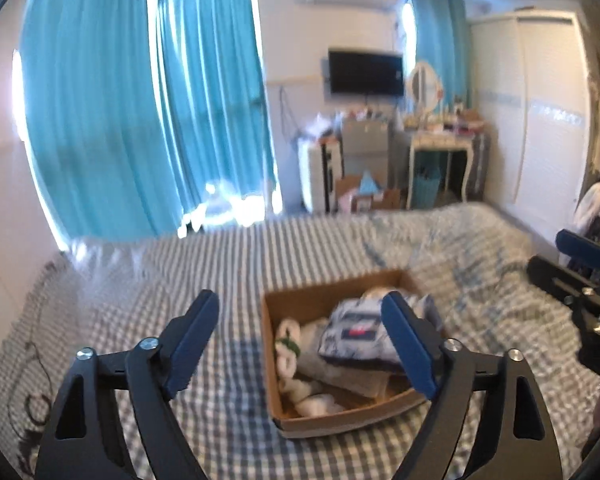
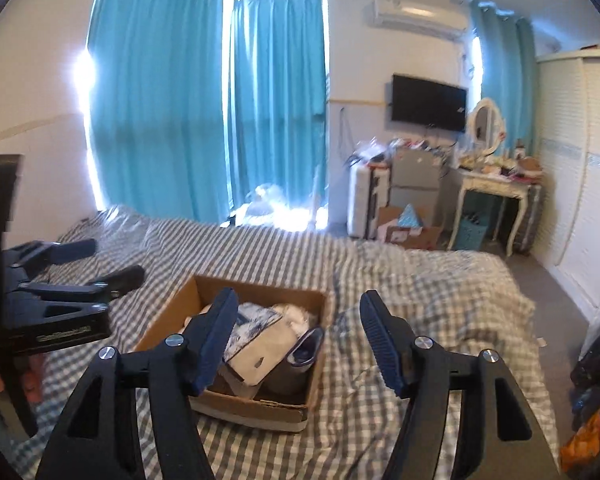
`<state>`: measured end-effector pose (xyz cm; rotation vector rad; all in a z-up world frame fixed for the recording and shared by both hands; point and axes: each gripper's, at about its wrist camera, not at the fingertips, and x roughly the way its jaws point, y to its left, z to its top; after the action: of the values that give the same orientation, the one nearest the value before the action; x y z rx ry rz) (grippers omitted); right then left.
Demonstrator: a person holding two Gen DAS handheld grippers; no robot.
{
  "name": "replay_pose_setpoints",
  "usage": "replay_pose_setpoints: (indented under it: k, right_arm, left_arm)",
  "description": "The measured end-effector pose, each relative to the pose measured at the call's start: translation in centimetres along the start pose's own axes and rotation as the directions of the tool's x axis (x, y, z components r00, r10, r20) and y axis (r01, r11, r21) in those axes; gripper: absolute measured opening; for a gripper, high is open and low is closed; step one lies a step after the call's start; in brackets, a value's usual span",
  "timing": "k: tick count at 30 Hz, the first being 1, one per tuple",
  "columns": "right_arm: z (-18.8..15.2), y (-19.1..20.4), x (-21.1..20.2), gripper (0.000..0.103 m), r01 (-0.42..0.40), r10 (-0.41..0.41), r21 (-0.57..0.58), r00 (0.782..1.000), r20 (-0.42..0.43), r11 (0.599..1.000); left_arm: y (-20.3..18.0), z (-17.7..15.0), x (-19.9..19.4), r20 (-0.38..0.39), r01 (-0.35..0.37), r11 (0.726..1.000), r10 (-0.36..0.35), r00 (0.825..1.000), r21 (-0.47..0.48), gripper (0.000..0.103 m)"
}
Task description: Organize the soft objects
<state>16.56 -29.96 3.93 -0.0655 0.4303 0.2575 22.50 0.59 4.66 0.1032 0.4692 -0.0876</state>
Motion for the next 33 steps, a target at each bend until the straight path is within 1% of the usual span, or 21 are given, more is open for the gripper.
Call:
replay_pose_setpoints:
  k: [1,3,4,5,6,7,10,12,14,15,16,18,21,22,24,27,30,33]
  right_arm:
    - [0.6,0.0,-0.9,0.076,0.017,-0.017,0.0,1.0,0.015,1.0]
    - [1.6,0.4,-3.4,0.08,0.038,-0.037,-0.009,0.998,0.06,0.999]
    - [2.2,0.8,-4.8,0.085,0.044,-0.043,-0.014,0.996,0.083,0.999]
    - [2.6,0.9,-5.7,0.089,0.049,-0.048,-0.016,0.994,0.096,0.999]
    - [3.2,1.2,-7.0,0.097,0.056,-0.054,-0.017,0.992,0.114,0.998]
    - [3.5,1.4,-8.0,0.102,0.059,-0.056,-0.018,0.991,0.121,0.998]
    - [3.6,2.0,-10.5,0.103,0.048,-0.047,-0.005,0.993,0.105,0.999]
    - [3.0,2.1,-11.4,0.103,0.031,-0.032,0.012,0.995,0.091,0.999]
    - [2.0,2.1,-12.1,0.103,0.027,-0.029,0.028,0.996,0.081,0.999]
    - [1.3,2.1,-12.4,0.103,0.019,-0.022,0.04,0.997,0.079,0.999]
    - [0.6,2.0,-12.5,0.103,0.012,-0.017,0.056,0.997,0.078,0.998]
    - [-1.0,1.9,-12.1,0.103,0.0,-0.008,0.101,0.997,0.08,0.995]
    - [-3.2,2.3,-10.8,0.103,-0.019,0.013,0.124,0.999,0.043,0.992]
    - [-3.8,2.5,-10.3,0.103,-0.01,0.006,0.125,0.999,0.033,0.992]
    - [-5.0,2.7,-9.4,0.103,0.019,-0.021,0.145,1.0,0.009,0.989]
    - [-5.8,2.8,-8.6,0.103,0.006,-0.005,0.158,1.0,-0.01,0.987]
    - [-6.1,3.1,-8.5,0.103,0.032,-0.032,0.138,0.999,0.001,0.99]
    - [-6.2,3.2,-8.6,0.103,0.038,-0.039,0.13,0.999,0.01,0.991]
  left_arm:
    - [0.0,0.4,-1.0,0.025,-0.001,1.0,0.001,1.0,0.001,0.086]
    - [0.0,1.2,-4.4,0.104,-0.009,1.0,0.009,0.995,-0.003,0.087]
    - [0.0,1.4,-5.6,0.134,-0.014,1.0,0.016,0.991,-0.011,0.097]
    - [0.2,1.5,-7.2,0.168,-0.014,1.0,0.018,0.986,-0.027,0.103]
    - [0.3,1.4,-8.3,0.191,-0.003,0.999,0.011,0.982,-0.04,0.103]
    - [0.5,1.3,-9.0,0.203,0.008,0.999,0.002,0.979,-0.045,0.103]
    - [1.1,-0.1,-10.7,0.216,0.031,0.997,-0.017,0.976,-0.065,0.103]
    - [1.7,-1.3,-11.3,0.217,0.02,0.997,-0.003,0.976,-0.077,0.103]
    - [2.3,-2.6,-11.6,0.228,0.002,0.995,0.021,0.973,-0.102,0.103]
    - [2.9,-3.5,-11.5,0.235,0.005,0.992,0.025,0.972,-0.123,0.103]
    - [3.3,-4.3,-11.0,0.224,0.021,0.99,0.012,0.975,-0.142,0.103]
    - [2.8,-5.4,-10.3,0.188,0.038,0.988,-0.009,0.982,-0.15,0.103]
    - [2.2,-7.4,-9.7,0.174,0.005,0.993,0.015,0.985,-0.115,0.103]
    - [2.1,-7.7,-9.5,0.167,-0.002,0.994,0.02,0.986,-0.109,0.103]
    - [2.1,-8.3,-8.6,0.126,-0.007,0.994,0.021,0.992,-0.105,0.103]
    - [1.9,-8.9,-8.1,0.106,-0.013,0.995,0.024,0.994,-0.102,0.103]
    - [1.8,-9.4,-8.2,0.102,-0.029,0.996,0.038,0.994,-0.087,0.103]
    - [2.1,-9.7,-8.3,0.089,0.001,0.993,0.009,0.996,-0.118,0.103]
